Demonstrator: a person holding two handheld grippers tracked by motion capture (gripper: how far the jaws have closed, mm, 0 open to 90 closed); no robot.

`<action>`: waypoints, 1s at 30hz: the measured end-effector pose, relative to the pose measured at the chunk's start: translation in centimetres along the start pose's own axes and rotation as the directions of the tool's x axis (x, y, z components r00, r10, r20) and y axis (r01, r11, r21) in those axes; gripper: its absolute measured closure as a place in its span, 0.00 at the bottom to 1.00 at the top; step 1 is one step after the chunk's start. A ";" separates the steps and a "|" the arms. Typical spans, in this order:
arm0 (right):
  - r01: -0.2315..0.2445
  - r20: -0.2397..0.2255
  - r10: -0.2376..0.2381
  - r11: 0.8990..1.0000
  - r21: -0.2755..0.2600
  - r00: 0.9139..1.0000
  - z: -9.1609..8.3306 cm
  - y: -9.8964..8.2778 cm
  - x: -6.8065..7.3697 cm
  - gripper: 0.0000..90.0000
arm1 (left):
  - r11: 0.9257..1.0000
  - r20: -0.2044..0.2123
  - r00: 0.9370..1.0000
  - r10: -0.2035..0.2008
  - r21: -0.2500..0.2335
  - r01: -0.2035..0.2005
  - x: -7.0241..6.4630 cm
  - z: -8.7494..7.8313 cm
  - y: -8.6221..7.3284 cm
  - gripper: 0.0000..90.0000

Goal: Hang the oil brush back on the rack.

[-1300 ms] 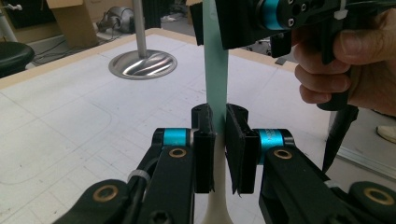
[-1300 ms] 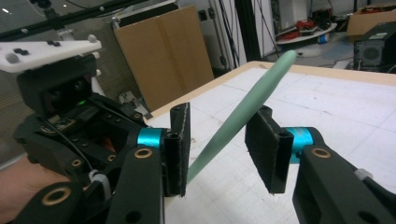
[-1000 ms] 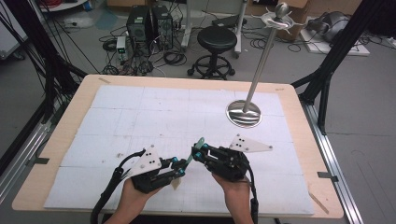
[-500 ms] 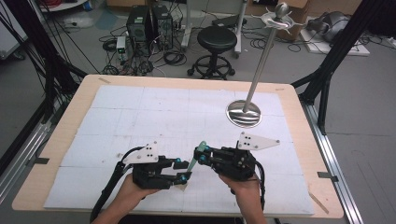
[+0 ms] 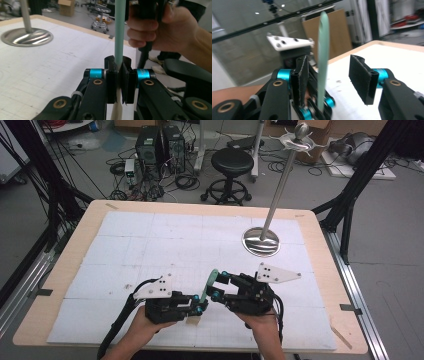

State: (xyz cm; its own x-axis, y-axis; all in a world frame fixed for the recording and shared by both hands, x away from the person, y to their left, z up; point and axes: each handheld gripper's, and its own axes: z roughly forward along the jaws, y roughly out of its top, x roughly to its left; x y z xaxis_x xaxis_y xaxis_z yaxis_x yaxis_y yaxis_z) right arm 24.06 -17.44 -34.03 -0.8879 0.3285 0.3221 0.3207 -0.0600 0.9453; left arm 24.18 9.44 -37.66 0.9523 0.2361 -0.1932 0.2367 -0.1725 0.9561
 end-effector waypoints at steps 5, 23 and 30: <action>-0.006 0.018 0.006 1.000 -0.006 1.000 -0.1 -0.2 -0.1 0.56 | 1.000 -0.022 1.000 -0.008 -0.009 0.008 0.1 0.1 0.0 0.94; -0.001 0.008 0.001 1.000 -0.026 1.000 -0.5 1.0 -1.9 0.92 | 0.997 -0.094 0.995 -0.033 -0.071 0.027 1.7 -1.3 -0.2 0.55; 0.037 0.146 -0.034 0.999 -0.018 0.989 -2.0 4.6 -4.3 0.92 | 0.989 -0.191 0.977 -0.093 -0.131 0.068 3.7 -4.6 -0.6 0.42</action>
State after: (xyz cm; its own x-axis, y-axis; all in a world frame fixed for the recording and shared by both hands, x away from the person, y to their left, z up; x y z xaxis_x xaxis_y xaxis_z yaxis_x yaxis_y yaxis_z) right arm 28.71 -21.05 -31.01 -0.8407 0.4642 0.2789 0.2818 -0.0648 0.9573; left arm 26.71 14.83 -37.91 0.8716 0.4299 -0.2355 0.2740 -0.0289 0.9613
